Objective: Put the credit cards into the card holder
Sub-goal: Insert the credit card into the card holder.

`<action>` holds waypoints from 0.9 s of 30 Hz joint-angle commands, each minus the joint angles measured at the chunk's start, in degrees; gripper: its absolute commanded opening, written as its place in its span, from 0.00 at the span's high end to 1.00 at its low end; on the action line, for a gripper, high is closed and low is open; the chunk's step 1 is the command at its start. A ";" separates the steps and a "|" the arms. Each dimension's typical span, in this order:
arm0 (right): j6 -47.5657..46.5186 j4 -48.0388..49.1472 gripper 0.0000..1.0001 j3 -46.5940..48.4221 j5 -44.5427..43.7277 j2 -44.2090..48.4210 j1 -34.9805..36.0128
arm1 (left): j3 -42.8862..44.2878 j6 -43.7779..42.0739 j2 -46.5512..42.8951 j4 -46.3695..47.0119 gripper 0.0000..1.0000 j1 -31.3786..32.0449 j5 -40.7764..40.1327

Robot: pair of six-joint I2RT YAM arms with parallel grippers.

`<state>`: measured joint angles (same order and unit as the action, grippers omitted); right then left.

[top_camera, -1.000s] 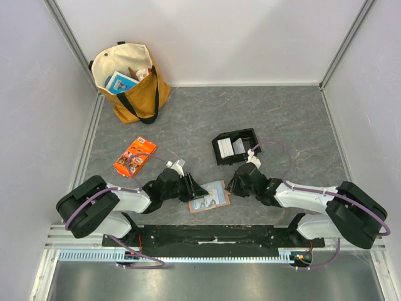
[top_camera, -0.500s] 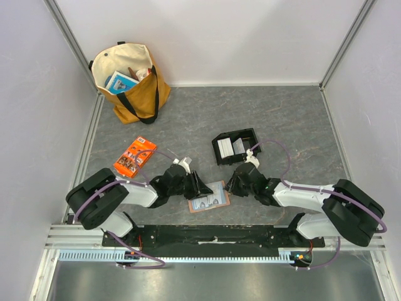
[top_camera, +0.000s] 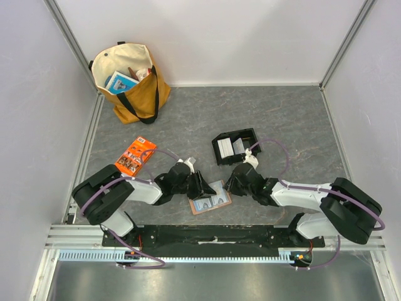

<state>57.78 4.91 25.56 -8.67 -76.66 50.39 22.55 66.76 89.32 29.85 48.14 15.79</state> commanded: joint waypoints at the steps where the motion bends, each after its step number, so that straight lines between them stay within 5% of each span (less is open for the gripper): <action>1: 1.11 -2.62 0.73 0.37 2.87 -3.32 2.61 | 3.03 2.32 4.37 -2.60 0.63 2.13 0.46; 4: 1.37 -2.88 0.73 0.45 2.60 -3.23 2.78 | 4.34 2.58 6.21 -1.90 0.74 2.13 1.78; 9: 1.37 -4.29 0.75 0.72 1.99 -2.79 2.78 | 3.82 2.32 5.87 -2.95 0.76 2.13 1.00; 21: -2.58 -13.17 0.69 5.20 -8.38 4.76 2.61 | 9.97 -11.82 -3.18 -27.01 0.60 2.05 -5.50; 27: -5.13 -11.86 0.68 6.52 -6.81 7.67 2.69 | 12.43 -15.17 -6.43 -33.52 0.53 2.05 -8.32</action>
<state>55.16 -6.94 29.19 -14.72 -70.87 52.77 33.01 57.84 85.54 5.67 50.02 12.16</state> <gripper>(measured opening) 0.318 0.456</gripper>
